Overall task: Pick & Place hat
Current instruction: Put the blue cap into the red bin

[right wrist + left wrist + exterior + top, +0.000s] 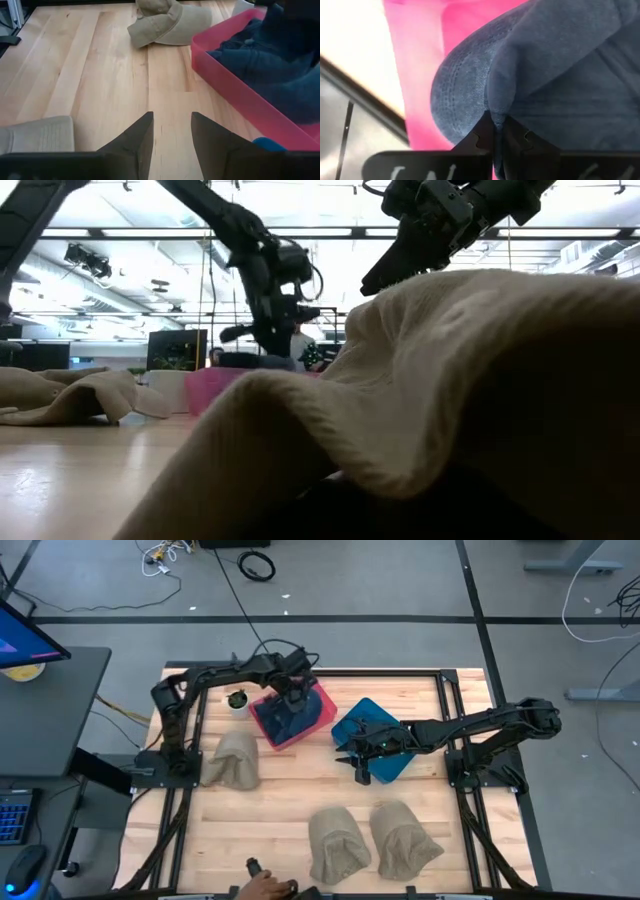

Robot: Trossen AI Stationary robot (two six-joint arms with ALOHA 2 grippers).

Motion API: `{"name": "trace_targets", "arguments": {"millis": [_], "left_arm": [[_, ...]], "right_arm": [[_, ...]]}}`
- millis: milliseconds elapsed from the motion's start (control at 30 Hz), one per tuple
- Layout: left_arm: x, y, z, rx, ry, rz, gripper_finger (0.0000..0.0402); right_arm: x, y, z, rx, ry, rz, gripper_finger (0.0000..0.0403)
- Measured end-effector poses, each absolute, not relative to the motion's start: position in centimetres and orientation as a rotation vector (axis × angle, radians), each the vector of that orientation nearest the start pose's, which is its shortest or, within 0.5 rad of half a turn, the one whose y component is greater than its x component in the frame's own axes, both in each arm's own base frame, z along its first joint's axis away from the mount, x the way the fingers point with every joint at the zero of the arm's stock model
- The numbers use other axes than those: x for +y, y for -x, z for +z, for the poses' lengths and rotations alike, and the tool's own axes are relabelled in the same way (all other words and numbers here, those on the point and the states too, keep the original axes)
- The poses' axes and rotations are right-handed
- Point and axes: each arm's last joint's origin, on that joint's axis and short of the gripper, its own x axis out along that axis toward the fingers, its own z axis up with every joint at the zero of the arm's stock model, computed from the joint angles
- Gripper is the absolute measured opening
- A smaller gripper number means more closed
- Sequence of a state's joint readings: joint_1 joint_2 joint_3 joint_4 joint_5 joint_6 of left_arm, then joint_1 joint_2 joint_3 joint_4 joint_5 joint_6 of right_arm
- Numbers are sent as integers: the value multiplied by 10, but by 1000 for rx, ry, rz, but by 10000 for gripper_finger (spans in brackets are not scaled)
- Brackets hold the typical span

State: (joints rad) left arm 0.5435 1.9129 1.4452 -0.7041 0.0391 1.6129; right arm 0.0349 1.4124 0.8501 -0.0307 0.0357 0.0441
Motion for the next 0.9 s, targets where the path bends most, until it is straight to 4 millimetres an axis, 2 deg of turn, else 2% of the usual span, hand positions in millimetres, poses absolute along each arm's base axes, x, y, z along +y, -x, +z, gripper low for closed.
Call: {"name": "trace_targets", "arguments": {"millis": [100,233,533,767,900], "left_arm": [[205,-342,193,1173,-1002,-496,17],[207,-350,187,1164,-907,-387,27],[209,-354,188,1144,-817,-261,67],[205,-355,190,1164,-689,-160,125],[197,-355,202,1174,-685,-116,163]], "right_arm": [[9,-298,230,593,-22,-14,134],[9,-298,230,593,-42,-21,134],[9,-298,230,592,-47,-23,134],[9,-298,231,590,-119,-45,134],[9,-293,235,594,-124,-46,134]]}}
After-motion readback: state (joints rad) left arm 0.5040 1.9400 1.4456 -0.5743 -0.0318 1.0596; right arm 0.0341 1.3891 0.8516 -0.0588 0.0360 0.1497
